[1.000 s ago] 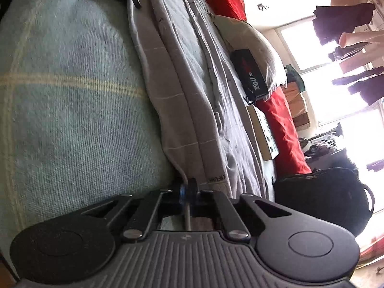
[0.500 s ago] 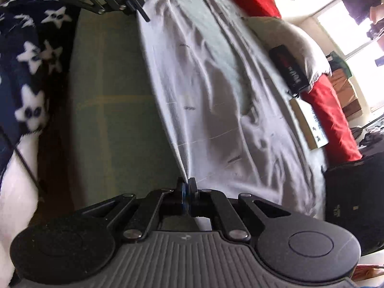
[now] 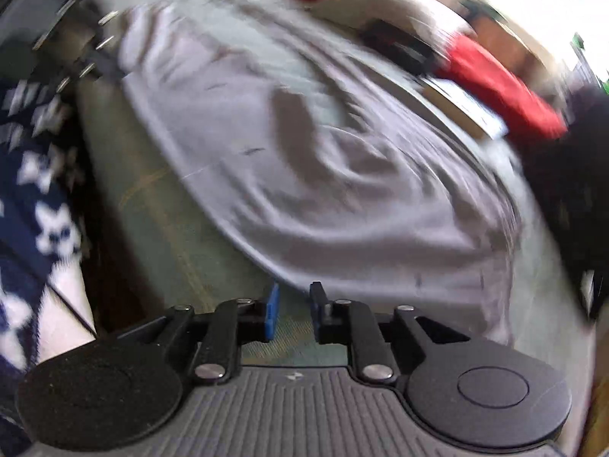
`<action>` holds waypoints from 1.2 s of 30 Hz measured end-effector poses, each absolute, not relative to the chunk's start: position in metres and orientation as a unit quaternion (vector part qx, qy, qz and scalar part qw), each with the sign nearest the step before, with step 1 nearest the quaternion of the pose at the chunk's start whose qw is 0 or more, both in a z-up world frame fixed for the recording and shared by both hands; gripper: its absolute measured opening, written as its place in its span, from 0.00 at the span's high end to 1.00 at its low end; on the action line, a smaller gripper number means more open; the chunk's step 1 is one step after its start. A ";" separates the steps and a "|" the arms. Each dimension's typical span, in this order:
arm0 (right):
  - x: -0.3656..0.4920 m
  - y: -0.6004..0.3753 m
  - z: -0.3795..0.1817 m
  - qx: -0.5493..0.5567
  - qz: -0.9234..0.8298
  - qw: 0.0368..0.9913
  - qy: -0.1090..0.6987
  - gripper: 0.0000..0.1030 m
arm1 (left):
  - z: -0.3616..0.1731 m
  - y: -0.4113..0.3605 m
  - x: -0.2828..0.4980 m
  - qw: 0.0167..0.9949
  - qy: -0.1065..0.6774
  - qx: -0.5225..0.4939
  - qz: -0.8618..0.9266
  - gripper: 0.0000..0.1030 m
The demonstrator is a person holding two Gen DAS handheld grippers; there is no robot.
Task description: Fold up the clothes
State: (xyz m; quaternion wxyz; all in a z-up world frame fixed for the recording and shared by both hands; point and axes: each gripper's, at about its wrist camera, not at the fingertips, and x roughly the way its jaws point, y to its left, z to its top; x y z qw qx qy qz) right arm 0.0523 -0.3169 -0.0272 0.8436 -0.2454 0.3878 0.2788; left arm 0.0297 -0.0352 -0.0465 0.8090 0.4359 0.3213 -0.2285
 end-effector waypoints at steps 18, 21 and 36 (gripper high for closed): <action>0.120 -0.497 -0.104 0.418 0.104 0.833 0.347 0.66 | -0.028 -0.031 0.069 0.887 0.320 0.276 -0.184 0.83; 0.120 -0.492 -0.103 0.399 0.080 0.843 0.352 0.97 | -0.029 -0.034 0.070 0.887 0.319 0.281 -0.181 0.83; 0.058 -0.465 -0.058 0.315 0.053 0.885 0.338 0.84 | -0.031 -0.018 0.066 0.878 0.334 0.300 -0.165 0.83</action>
